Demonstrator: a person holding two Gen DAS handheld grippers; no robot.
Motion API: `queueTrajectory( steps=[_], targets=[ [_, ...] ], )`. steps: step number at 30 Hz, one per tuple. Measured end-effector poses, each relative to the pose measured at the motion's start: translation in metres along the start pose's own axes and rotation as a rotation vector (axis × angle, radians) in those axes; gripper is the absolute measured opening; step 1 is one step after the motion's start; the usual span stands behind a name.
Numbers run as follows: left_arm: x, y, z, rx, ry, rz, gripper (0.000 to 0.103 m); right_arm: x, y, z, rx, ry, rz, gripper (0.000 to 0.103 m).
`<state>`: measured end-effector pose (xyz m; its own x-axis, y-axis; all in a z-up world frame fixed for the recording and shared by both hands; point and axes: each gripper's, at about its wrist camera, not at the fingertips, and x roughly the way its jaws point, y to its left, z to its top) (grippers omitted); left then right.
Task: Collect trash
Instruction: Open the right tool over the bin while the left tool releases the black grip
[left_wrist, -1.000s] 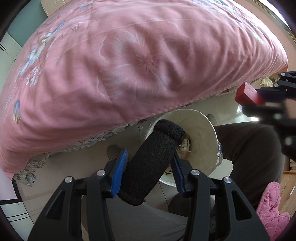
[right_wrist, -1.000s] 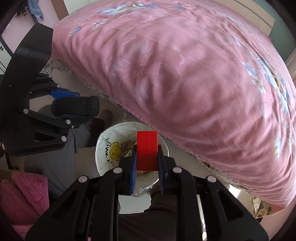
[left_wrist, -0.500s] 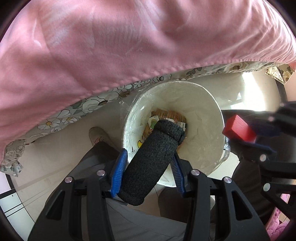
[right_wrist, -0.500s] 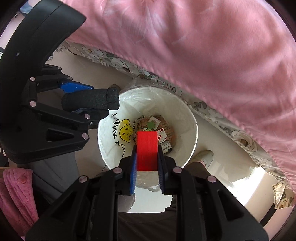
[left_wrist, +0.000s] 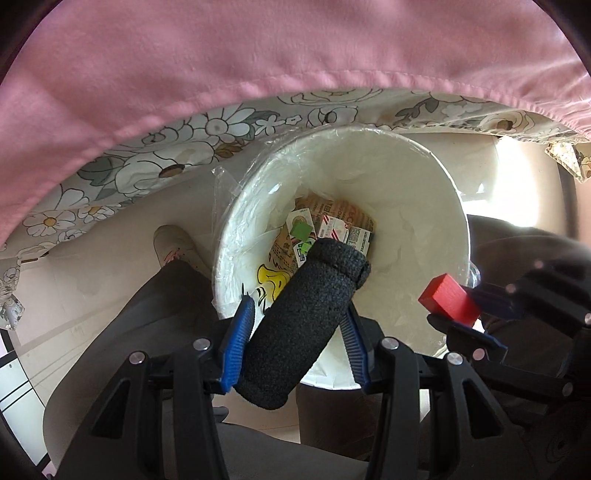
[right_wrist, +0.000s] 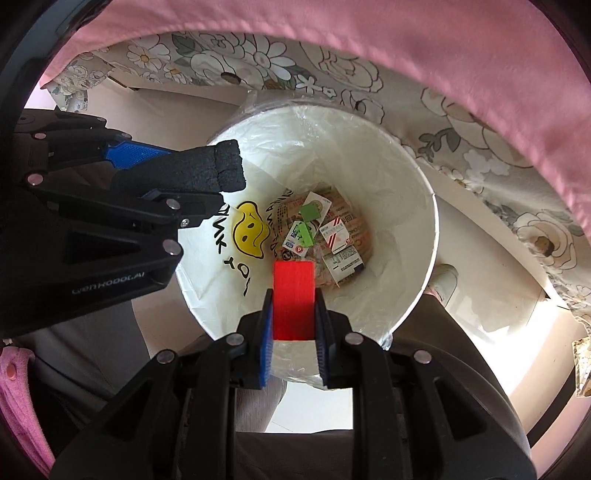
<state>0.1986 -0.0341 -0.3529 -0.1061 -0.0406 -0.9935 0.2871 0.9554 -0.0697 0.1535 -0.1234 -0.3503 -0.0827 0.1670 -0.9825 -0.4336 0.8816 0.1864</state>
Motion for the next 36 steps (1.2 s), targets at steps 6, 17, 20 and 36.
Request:
queueTrajectory(
  steps=[6, 17, 20, 36],
  targets=[
    [0.02, -0.004, 0.005, -0.033, 0.04, -0.018, 0.049, 0.021, -0.004, 0.003, 0.038, 0.029, 0.012, 0.021],
    [0.053, -0.002, 0.012, -0.138, 0.098, -0.102, 0.05, 0.063, -0.021, 0.01, 0.175, 0.08, 0.067, 0.021],
    [0.061, -0.002, 0.012, -0.15, 0.109, -0.111, 0.05, 0.07, -0.026, 0.009, 0.197, 0.089, 0.068, 0.021],
    [0.064, 0.001, 0.012, -0.167, 0.124, -0.118, 0.057, 0.07, -0.023, 0.01, 0.175, 0.065, 0.015, 0.047]
  ],
)
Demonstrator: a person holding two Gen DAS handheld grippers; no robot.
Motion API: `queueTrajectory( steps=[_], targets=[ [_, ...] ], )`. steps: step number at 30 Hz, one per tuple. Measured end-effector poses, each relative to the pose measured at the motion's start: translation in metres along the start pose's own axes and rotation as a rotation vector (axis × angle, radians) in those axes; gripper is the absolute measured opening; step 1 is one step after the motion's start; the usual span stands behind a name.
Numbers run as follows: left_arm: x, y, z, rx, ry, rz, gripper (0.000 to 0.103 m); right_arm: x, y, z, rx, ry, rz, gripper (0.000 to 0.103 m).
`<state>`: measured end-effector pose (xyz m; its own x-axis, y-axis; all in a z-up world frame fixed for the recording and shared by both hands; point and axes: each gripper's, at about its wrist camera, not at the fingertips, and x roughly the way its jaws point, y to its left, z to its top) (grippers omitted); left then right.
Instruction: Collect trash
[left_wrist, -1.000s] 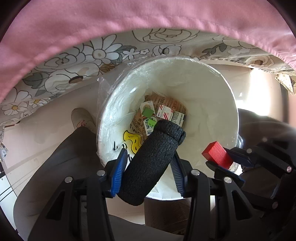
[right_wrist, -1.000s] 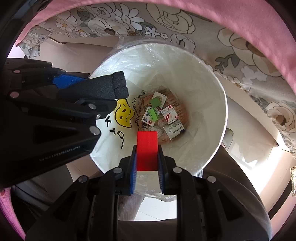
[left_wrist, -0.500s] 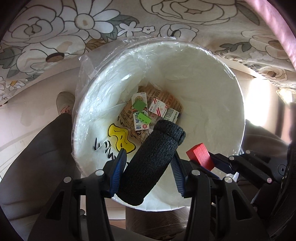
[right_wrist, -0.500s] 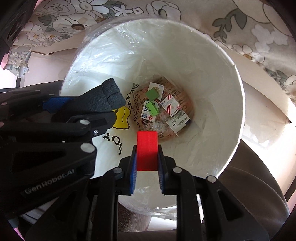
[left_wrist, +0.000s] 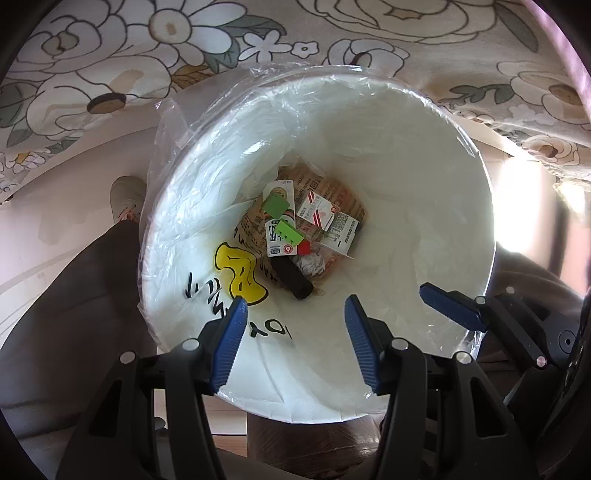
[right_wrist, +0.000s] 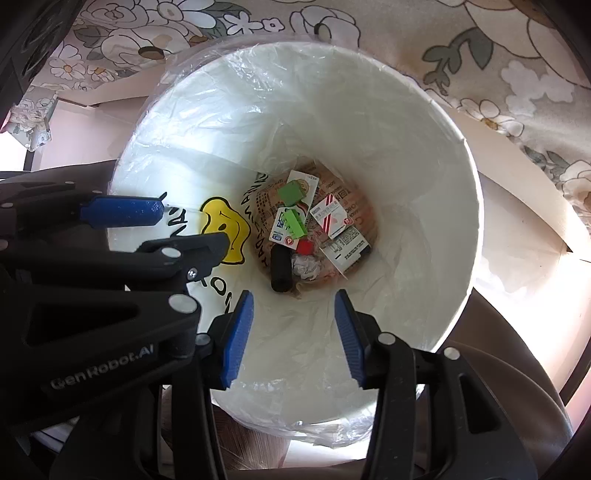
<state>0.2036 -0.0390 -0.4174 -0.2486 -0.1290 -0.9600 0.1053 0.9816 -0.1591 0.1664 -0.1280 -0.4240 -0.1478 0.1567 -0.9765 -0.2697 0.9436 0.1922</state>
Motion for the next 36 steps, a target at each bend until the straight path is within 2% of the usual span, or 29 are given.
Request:
queueTrajectory(
  steps=[12, 19, 25, 33, 36],
  targets=[
    [-0.036, 0.002, -0.017, 0.029, -0.083, 0.028, 0.057, -0.036, 0.01, -0.012, -0.037, -0.06, -0.03, 0.047],
    [-0.076, -0.004, -0.03, 0.068, -0.173, 0.016, 0.057, -0.089, 0.019, -0.019, -0.067, -0.164, -0.076, 0.047],
    [-0.142, -0.011, -0.038, 0.096, -0.324, 0.037, 0.057, -0.147, 0.025, -0.02, -0.114, -0.267, -0.158, 0.047],
    [-0.253, -0.028, -0.059, 0.135, -0.591, 0.063, 0.057, -0.253, 0.033, -0.024, -0.129, -0.468, -0.198, 0.047],
    [-0.287, -0.03, -0.072, 0.142, -0.683, 0.095, 0.057, -0.289, 0.038, -0.029, -0.145, -0.532, -0.254, 0.048]
  ],
)
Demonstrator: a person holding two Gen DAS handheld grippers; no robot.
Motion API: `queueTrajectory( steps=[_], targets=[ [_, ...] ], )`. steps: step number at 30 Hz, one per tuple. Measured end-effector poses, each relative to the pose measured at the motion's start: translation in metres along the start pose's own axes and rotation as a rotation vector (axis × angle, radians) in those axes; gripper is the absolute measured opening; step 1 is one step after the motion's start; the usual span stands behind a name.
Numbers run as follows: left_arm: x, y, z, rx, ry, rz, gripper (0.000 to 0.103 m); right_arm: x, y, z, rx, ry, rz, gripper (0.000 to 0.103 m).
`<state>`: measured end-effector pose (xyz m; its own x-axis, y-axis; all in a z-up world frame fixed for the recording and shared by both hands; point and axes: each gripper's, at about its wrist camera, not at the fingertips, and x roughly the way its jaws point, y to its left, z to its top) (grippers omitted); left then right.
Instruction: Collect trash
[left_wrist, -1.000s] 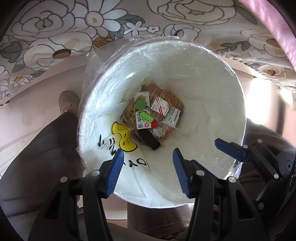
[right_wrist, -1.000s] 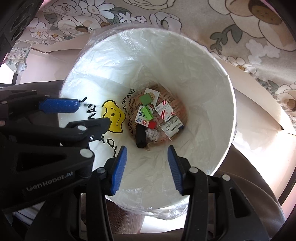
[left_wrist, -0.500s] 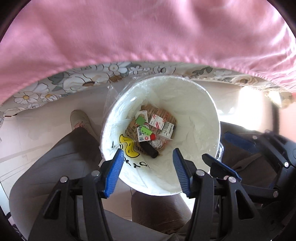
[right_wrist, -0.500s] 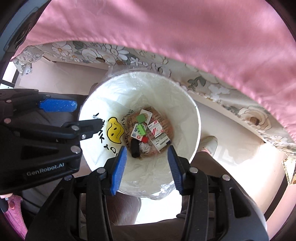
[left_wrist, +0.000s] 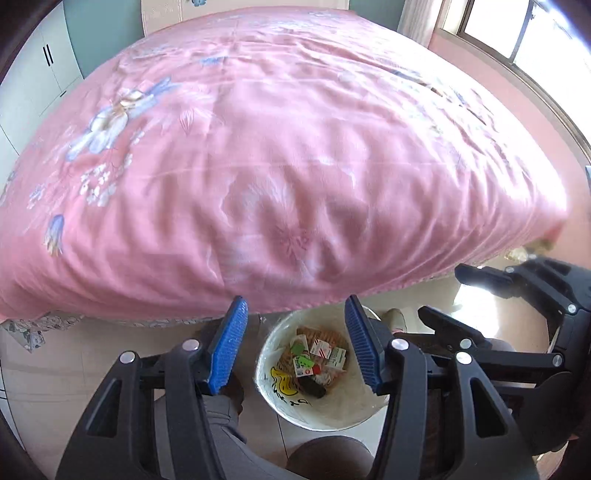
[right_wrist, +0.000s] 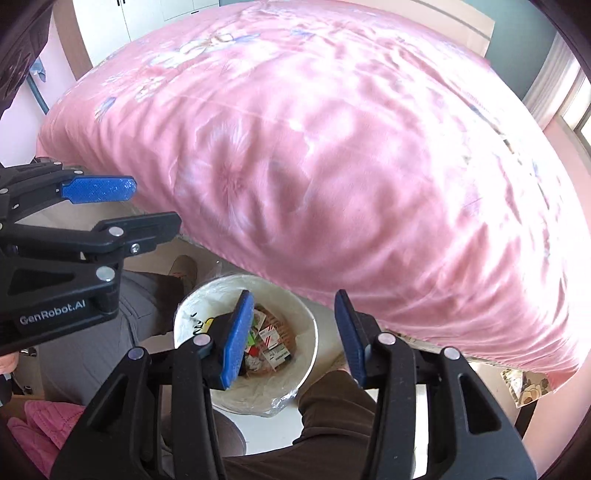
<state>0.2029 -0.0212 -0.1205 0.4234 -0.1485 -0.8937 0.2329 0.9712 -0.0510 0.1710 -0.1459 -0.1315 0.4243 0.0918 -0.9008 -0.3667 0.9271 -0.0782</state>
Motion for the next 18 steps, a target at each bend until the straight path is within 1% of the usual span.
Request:
queueTrajectory(
  steps=[5, 7, 8, 9, 10, 12, 15, 18],
  targets=[
    [-0.054, 0.003, 0.008, 0.021, -0.12, 0.044, 0.057, -0.057, -0.003, 0.01, -0.028, -0.098, -0.047, 0.055],
    [-0.071, 0.002, 0.008, 0.037, -0.156, 0.062, 0.058, -0.082, -0.002, 0.01, -0.039, -0.142, -0.065, 0.062],
    [-0.081, 0.003, 0.007, 0.048, -0.173, 0.077, 0.06, -0.093, 0.0, 0.009, -0.043, -0.162, -0.07, 0.063],
    [-0.091, 0.0, 0.006, 0.06, -0.189, 0.094, 0.064, -0.104, 0.002, 0.008, -0.046, -0.18, -0.076, 0.067],
    [-0.099, -0.001, 0.003, 0.074, -0.204, 0.112, 0.066, -0.114, 0.004, 0.006, -0.049, -0.197, -0.081, 0.07],
    [-0.115, -0.003, -0.004, 0.104, -0.234, 0.146, 0.068, -0.131, 0.01, -0.001, -0.057, -0.227, -0.087, 0.072],
    [-0.137, -0.008, -0.018, 0.13, -0.263, 0.156, 0.074, -0.154, 0.018, -0.014, -0.052, -0.259, -0.087, 0.076],
    [-0.159, -0.013, -0.035, 0.154, -0.3, 0.171, 0.083, -0.176, 0.024, -0.033, -0.04, -0.294, -0.058, 0.08]
  ],
)
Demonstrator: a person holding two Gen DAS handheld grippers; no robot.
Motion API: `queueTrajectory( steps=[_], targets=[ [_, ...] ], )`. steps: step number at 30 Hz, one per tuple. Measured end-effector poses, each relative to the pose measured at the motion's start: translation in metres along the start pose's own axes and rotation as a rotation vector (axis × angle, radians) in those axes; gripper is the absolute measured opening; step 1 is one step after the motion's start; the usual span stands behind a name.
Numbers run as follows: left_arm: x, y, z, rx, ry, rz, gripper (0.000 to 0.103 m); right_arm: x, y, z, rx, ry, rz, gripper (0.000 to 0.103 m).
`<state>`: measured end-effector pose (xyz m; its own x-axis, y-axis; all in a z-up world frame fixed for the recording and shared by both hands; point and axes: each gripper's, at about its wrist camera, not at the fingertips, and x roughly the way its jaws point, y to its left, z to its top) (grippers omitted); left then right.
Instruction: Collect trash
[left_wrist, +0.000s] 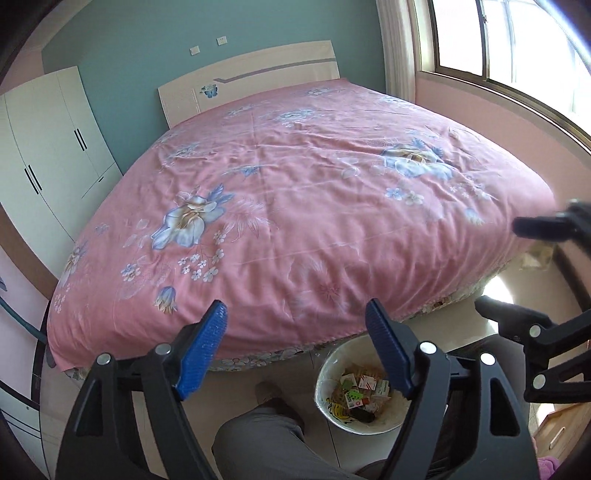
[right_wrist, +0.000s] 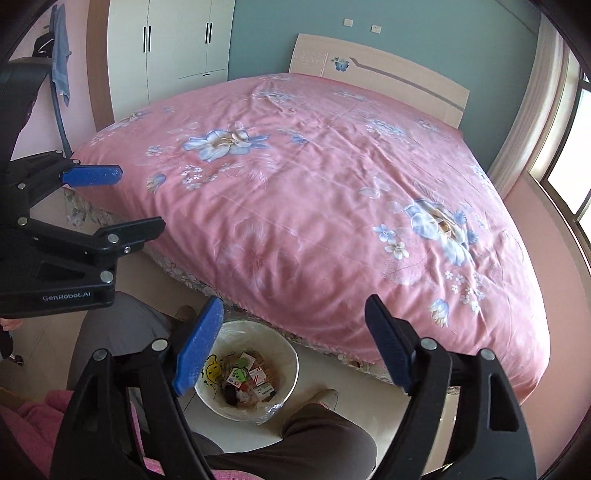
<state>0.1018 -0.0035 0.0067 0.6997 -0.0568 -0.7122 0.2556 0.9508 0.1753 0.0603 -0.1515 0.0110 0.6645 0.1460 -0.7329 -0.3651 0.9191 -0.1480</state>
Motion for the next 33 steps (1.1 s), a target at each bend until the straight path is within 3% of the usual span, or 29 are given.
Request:
queueTrajectory(
  steps=[6, 14, 20, 28, 33],
  targets=[
    [-0.043, -0.006, -0.023, 0.001, -0.06, -0.013, 0.093, -0.042, 0.02, -0.026, -0.009, -0.078, -0.053, 0.083],
    [-0.06, -0.023, -0.061, 0.002, -0.044, -0.036, 0.094, -0.073, 0.027, -0.063, 0.098, -0.151, -0.101, 0.085],
    [-0.072, -0.019, -0.07, -0.039, -0.094, 0.01, 0.094, -0.08, 0.027, -0.08, 0.169, -0.183, -0.172, 0.085],
    [-0.062, -0.007, -0.082, -0.13, -0.014, 0.029, 0.094, -0.078, 0.026, -0.083, 0.221, -0.178, -0.157, 0.085],
    [-0.061, -0.003, -0.086, -0.137, -0.009, 0.034, 0.094, -0.077, 0.033, -0.081, 0.201, -0.178, -0.161, 0.085]
  ],
)
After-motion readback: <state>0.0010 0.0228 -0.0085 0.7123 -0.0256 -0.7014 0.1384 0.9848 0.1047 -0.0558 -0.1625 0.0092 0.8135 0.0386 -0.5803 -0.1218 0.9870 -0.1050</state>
